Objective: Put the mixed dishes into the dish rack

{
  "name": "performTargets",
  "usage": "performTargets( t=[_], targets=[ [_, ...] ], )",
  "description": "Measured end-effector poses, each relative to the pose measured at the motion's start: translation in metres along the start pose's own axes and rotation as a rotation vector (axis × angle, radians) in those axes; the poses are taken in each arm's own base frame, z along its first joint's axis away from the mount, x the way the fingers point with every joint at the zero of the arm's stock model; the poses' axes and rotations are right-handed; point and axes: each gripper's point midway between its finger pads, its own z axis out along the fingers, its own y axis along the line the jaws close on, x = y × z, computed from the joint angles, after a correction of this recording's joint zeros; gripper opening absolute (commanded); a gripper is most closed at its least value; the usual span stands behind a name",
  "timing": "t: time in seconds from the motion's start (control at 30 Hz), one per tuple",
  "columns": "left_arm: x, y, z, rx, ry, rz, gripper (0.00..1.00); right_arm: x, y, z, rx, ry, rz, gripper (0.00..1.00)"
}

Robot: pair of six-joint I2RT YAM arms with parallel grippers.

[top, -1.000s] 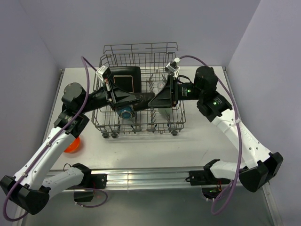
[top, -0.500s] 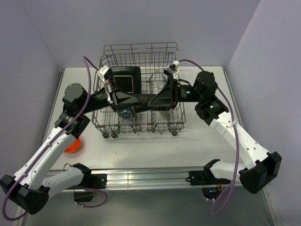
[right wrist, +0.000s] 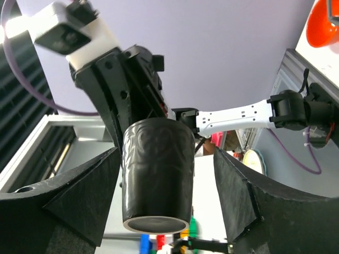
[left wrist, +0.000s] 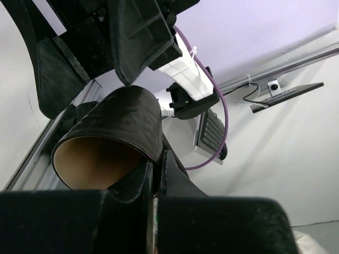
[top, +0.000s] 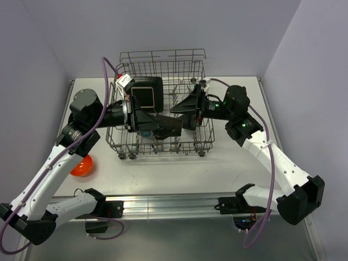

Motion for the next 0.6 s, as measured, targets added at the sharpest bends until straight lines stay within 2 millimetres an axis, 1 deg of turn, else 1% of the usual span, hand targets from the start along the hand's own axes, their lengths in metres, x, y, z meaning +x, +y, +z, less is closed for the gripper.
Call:
performTargets(
  t=[0.17, 0.27, 0.37, 0.4, 0.6],
  targets=[
    [0.002, -0.001, -0.002, -0.014, 0.012, 0.052, 0.00, -0.003, -0.001, 0.000, 0.019, -0.020, 0.035, 0.77],
    [0.001, -0.001, -0.002, -0.018, 0.013, 0.071, 0.00, -0.002, -0.001, -0.001, 0.026, -0.025, 0.043, 0.80],
    [0.000, 0.001, -0.001, -0.025, 0.008, 0.077, 0.00, 0.001, 0.004, -0.004, 0.017, -0.030, 0.029, 0.86],
    [-0.002, 0.002, -0.001, -0.028, 0.005, 0.080, 0.00, 0.002, 0.006, -0.005, 0.012, -0.033, 0.019, 0.99],
    [-0.009, 0.009, 0.002, -0.052, -0.026, 0.073, 0.00, 0.009, 0.014, -0.011, -0.003, -0.042, -0.040, 1.00]
  ],
)
